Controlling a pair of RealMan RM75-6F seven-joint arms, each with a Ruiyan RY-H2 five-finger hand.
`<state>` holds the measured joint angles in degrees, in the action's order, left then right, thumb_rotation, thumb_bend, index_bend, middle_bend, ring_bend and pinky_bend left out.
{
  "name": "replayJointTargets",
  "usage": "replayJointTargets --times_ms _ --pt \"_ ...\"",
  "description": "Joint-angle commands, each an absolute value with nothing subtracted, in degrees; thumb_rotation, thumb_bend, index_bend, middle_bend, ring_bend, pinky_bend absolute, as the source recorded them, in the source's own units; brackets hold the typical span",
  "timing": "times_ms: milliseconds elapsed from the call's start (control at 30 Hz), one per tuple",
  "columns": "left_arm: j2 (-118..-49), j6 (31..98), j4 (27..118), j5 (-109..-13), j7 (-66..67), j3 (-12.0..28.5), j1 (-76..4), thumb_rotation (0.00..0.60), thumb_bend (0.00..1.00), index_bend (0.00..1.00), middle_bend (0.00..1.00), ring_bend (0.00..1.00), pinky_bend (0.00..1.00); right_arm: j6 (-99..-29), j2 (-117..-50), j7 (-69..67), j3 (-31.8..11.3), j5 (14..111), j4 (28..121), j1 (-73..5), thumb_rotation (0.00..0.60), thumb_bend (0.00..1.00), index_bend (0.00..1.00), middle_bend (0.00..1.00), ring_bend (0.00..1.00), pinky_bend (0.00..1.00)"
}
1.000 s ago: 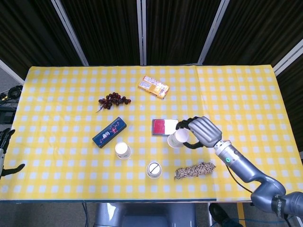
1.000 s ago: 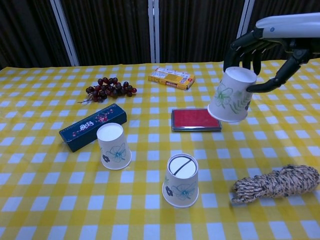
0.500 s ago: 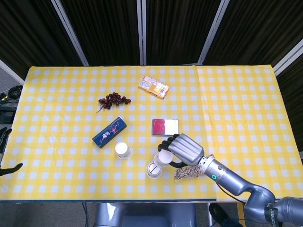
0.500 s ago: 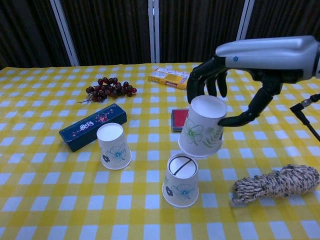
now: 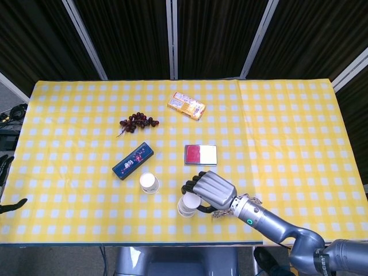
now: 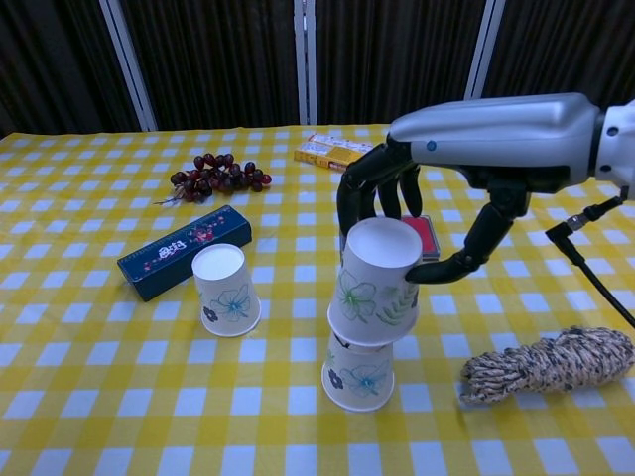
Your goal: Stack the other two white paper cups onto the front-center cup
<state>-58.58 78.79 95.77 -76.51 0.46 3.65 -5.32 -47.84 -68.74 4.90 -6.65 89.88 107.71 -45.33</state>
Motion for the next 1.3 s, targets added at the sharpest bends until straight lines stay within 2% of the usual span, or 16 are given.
replayJointTargets --times_ms 33,267,367,433,500,600,867,1100,1300 --pt "-58.55 78.83 95.82 -76.61 0.47 3.61 -5.31 0.600 0.00 0.00 0.00 0.00 0.00 -48.06 -69.14 5.67 -6.56 89.79 107.38 -45.47 0.600 0.23 0.43 0.47 0.42 0.44" --pt "-58.44 78.94 95.94 -76.75 0.29 3.54 -5.24 0.600 0.00 0.00 0.00 0.00 0.00 -47.97 -70.02 7.17 -5.75 89.52 107.40 -45.67 0.600 0.23 0.42 0.46 0.42 0.44" --pt "-58.45 78.86 95.87 -76.82 0.20 3.54 -5.30 0.600 0.00 0.00 0.00 0.00 0.00 -47.49 -70.94 7.85 -5.42 89.30 107.07 -46.03 0.600 0.21 0.39 0.42 0.41 0.44" --pt "-58.46 78.89 95.78 -76.87 0.06 3.53 -5.28 0.600 0.00 0.00 0.00 0.00 0.00 -46.94 -71.02 7.98 -5.20 88.78 107.25 -46.23 0.600 0.14 0.32 0.34 0.35 0.40" --pt "-58.46 78.93 95.67 -76.83 -0.03 3.56 -5.26 0.600 0.00 0.00 0.00 0.00 0.00 -46.23 -70.71 8.15 -5.10 87.86 107.74 -46.45 0.600 0.03 0.22 0.21 0.24 0.31" --pt "-58.43 78.85 95.54 -76.67 -0.18 3.62 -5.28 0.600 0.00 0.00 0.00 0.00 0.00 -45.74 -69.74 8.69 -5.02 86.88 108.80 -46.59 0.600 0.00 0.13 0.12 0.16 0.19" --pt "-58.47 78.59 95.30 -76.33 -0.29 3.69 -5.35 0.600 0.00 0.00 0.00 0.00 0.00 -48.95 -66.16 9.59 -3.58 88.85 109.78 -44.55 0.600 0.00 0.10 0.06 0.07 0.07" --pt "-58.68 78.64 95.11 -76.26 -0.08 3.76 -5.39 0.600 0.00 0.00 0.00 0.00 0.00 -57.24 -62.78 10.06 -1.28 95.94 105.97 -40.41 0.600 0.00 0.10 0.05 0.02 0.02" --pt "-61.07 79.77 91.70 -79.90 -2.29 4.00 -6.37 0.600 0.00 0.00 0.00 0.00 0.00 -70.55 -60.20 4.09 2.28 101.75 97.00 -32.71 0.600 0.00 0.10 0.01 0.00 0.00"
